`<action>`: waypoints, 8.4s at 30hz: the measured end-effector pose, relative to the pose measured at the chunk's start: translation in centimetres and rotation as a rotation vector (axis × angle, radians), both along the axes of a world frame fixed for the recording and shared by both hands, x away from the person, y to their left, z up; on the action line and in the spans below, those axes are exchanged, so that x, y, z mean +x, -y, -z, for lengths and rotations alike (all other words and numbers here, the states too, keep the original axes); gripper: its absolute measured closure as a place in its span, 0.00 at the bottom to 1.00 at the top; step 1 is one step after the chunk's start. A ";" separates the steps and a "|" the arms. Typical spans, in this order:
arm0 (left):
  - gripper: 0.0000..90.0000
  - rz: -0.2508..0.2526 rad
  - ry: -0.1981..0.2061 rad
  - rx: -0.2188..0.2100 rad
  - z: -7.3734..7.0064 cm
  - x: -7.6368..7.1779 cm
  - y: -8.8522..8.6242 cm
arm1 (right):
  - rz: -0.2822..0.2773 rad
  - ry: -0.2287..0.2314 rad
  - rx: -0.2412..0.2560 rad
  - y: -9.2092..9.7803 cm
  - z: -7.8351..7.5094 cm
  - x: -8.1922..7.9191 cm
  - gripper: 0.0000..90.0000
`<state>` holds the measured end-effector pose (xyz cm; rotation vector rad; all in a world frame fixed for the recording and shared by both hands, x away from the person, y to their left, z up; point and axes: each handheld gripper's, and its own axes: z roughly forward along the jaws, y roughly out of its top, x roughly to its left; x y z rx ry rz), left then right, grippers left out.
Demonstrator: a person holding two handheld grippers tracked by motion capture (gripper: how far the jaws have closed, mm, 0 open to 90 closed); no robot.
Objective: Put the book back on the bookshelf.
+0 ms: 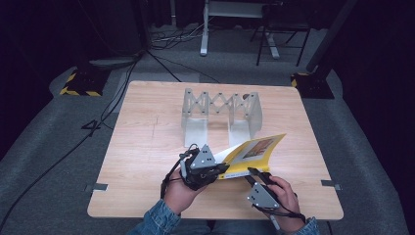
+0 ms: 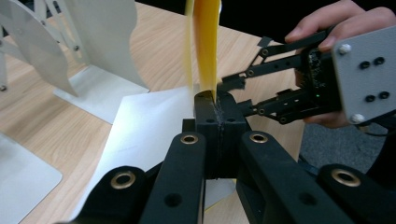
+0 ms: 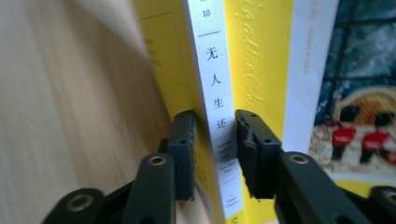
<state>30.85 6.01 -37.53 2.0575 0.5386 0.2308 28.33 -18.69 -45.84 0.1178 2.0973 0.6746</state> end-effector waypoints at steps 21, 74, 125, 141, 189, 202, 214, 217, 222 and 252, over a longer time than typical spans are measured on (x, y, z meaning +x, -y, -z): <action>0.41 -0.177 0.075 -0.090 -0.6 -1.2 -6.1 | -0.073 -0.107 0.065 -0.1 -2.9 -1.4 0.86; 0.40 -0.286 -0.112 -0.056 6.8 -0.2 -12.2 | 0.285 -0.691 0.047 -3.6 -7.6 11.9 0.59; 0.40 -0.342 -0.128 -0.050 7.7 -0.4 -13.6 | 0.328 -0.247 0.794 2.5 -15.6 11.3 0.84; 0.40 -0.354 -0.121 -0.041 8.2 -0.3 -14.4 | 0.352 -0.117 0.919 -0.1 -14.9 13.9 0.84; 0.40 -0.320 -0.120 -0.016 8.7 -0.2 -13.8 | 0.426 -0.162 0.859 0.6 -8.3 12.9 0.75; 0.40 -0.318 -0.131 -0.014 8.8 -0.2 -13.4 | 0.471 -0.381 0.665 1.0 -11.4 12.1 0.71; 0.40 -0.313 -0.130 -0.015 8.8 -0.2 -13.6 | 0.483 -0.414 0.634 0.0 -13.0 13.7 0.84; 0.40 -0.318 -0.133 -0.020 8.9 -0.3 -13.6 | 0.502 -0.378 0.684 -0.2 -13.6 14.7 0.84; 0.40 -0.324 -0.134 -0.025 8.9 -0.3 -13.8 | 0.545 -0.351 0.734 -0.5 -13.5 16.2 0.84; 0.39 -0.330 -0.135 -0.007 9.0 -0.2 -14.0 | 0.478 -0.304 0.829 1.5 -13.3 14.2 0.32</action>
